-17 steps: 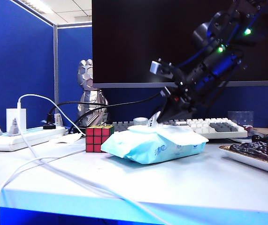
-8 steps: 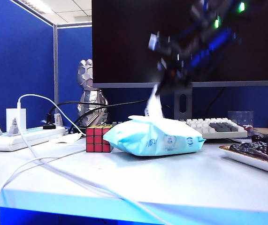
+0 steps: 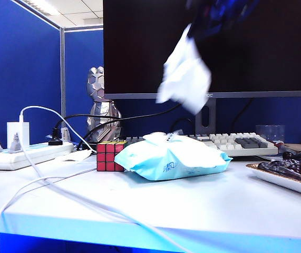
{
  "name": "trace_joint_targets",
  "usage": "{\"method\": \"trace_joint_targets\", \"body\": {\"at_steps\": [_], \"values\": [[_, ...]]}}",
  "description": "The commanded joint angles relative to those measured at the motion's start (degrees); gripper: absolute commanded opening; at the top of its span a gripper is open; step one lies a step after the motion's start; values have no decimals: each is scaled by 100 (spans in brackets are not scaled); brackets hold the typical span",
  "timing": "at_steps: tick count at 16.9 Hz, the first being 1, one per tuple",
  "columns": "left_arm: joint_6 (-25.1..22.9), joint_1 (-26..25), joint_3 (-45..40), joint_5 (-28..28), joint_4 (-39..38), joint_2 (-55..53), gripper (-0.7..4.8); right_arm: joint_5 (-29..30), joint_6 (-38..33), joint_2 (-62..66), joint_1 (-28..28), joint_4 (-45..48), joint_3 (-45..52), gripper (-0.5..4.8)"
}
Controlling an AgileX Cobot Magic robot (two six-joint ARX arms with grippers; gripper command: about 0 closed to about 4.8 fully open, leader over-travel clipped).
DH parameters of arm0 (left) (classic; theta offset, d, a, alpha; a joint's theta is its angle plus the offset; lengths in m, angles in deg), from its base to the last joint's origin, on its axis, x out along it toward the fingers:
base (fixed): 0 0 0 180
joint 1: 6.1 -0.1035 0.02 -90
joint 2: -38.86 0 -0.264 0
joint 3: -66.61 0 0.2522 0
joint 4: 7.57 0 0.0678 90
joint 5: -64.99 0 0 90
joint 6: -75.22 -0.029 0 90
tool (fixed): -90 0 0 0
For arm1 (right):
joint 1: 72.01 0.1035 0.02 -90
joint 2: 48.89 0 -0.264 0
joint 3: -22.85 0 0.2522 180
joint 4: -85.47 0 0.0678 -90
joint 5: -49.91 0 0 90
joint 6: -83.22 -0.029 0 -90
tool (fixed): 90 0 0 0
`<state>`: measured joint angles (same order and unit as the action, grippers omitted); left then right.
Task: Pull out a wet wipe from the sky blue wet wipes packet and place it on the table.
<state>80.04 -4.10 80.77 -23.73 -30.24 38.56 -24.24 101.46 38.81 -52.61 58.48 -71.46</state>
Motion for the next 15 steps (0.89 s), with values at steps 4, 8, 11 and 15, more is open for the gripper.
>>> {"method": "trace_joint_targets", "body": {"at_steps": [4,8,11,15], "values": [[11,-4,-11,2,-37,20,-1,-330,-42,-922,2,-1971,-31,-4],[11,-4,-11,2,-37,20,-1,-260,-42,-964,2,-3460,-31,-4],[11,-4,-11,2,-37,20,-1,-155,-42,-925,2,-4260,-31,-4],[11,-4,-11,2,-37,20,-1,398,-37,-831,2,-4883,-31,-4]]}}
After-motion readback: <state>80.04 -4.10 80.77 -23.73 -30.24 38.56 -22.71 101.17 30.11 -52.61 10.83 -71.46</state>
